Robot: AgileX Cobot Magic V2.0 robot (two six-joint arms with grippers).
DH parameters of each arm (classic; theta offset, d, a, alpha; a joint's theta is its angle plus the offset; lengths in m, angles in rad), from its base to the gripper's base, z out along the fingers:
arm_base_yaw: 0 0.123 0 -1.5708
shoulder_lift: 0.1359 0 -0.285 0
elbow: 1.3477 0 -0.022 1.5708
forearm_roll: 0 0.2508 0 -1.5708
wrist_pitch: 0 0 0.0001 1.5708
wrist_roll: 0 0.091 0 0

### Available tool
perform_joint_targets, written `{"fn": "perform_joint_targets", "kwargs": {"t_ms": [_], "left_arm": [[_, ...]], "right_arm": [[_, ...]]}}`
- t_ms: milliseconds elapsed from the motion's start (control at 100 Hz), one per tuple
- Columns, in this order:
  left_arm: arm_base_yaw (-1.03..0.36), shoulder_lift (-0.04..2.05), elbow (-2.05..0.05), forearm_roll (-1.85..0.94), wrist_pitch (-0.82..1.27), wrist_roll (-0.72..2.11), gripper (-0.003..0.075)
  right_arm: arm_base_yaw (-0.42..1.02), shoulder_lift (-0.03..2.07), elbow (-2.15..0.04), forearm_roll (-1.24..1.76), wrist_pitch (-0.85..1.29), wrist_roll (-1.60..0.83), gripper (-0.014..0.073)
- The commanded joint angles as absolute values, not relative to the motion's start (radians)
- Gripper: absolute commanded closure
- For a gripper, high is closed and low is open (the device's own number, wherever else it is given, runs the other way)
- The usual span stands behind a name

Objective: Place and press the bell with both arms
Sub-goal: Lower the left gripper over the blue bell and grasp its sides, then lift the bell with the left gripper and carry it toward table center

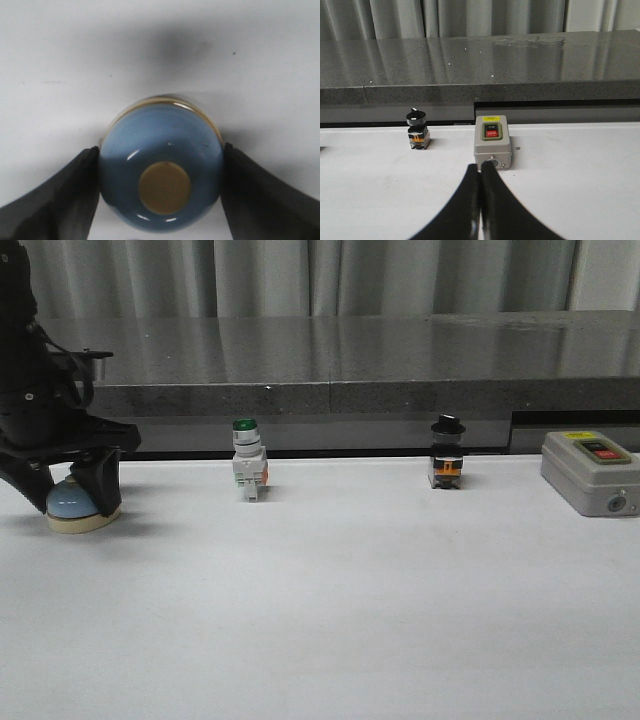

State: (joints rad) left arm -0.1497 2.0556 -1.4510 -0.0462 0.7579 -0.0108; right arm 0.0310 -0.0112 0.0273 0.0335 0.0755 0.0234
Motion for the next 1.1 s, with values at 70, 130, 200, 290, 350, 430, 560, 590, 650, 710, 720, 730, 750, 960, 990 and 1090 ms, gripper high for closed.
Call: {"fn": "perform_joint_targets", "kwargs": {"t_ms": [70,130,200,290,350,430,560,590,650,710,720,730,750,960,990,1090], "left_arm": [[-0.155,2.000,-1.542,-0.051,0.801,-0.011,0.0482],[-0.159,1.986,-1.567,-0.051,0.822,-0.011,0.0482],[-0.169,1.965,-1.591,-0.051,0.843,-0.011,0.0482],[-0.191,1.929,-1.604,-0.051,0.848,0.000,0.0482],[-0.213,1.902,-1.604,-0.051,0.850,0.027,0.0482],[-0.247,1.870,-1.604,-0.051,0.867,0.044,0.0482],[-0.321,1.827,-1.604,-0.051,0.878,0.044,0.0482],[-0.339,1.820,-1.604,-0.051,0.878,0.044,0.0482],[-0.374,1.816,-1.604,-0.051,0.878,0.044,0.0482],[-0.416,1.818,-1.604,-0.051,0.878,0.044,0.0482],[-0.421,1.818,-1.604,-0.051,0.878,0.044,0.0482],[-0.430,1.818,-1.604,-0.051,0.878,0.044,0.0482],[-0.445,1.820,-1.604,-0.051,0.878,0.044,0.0482],[-0.588,1.842,-1.604,-0.051,0.860,0.044,0.0482],[-0.601,1.852,-1.604,-0.051,0.858,0.044,0.0482],[-0.655,1.885,-1.604,-0.051,0.855,0.044,0.0482]], "right_arm": [[0.026,-0.023,0.011,0.024,-0.012,0.018,0.0653],[0.026,-0.023,0.011,0.024,-0.012,0.018,0.0653],[0.026,-0.023,0.011,0.024,-0.012,0.018,0.0653],[0.026,-0.023,0.011,0.024,-0.012,0.018,0.0653],[0.026,-0.023,0.011,0.024,-0.012,0.018,0.0653],[0.026,-0.023,0.011,0.024,-0.012,0.018,0.0653],[0.026,-0.023,0.011,0.024,-0.012,0.018,0.0653],[0.026,-0.023,0.011,0.024,-0.012,0.018,0.0653],[0.026,-0.023,0.011,0.024,-0.012,0.018,0.0653],[0.026,-0.023,0.011,0.024,-0.012,0.018,0.0653],[0.026,-0.023,0.011,0.024,-0.012,0.018,0.0653],[0.026,-0.023,0.011,0.024,-0.012,0.018,0.0653],[0.026,-0.023,0.011,0.024,-0.012,0.018,0.0653],[0.026,-0.023,0.011,0.024,-0.012,0.018,0.0653],[0.026,-0.023,0.011,0.024,-0.012,0.018,0.0653],[0.026,-0.023,0.011,0.024,-0.012,0.018,0.0653]]}}
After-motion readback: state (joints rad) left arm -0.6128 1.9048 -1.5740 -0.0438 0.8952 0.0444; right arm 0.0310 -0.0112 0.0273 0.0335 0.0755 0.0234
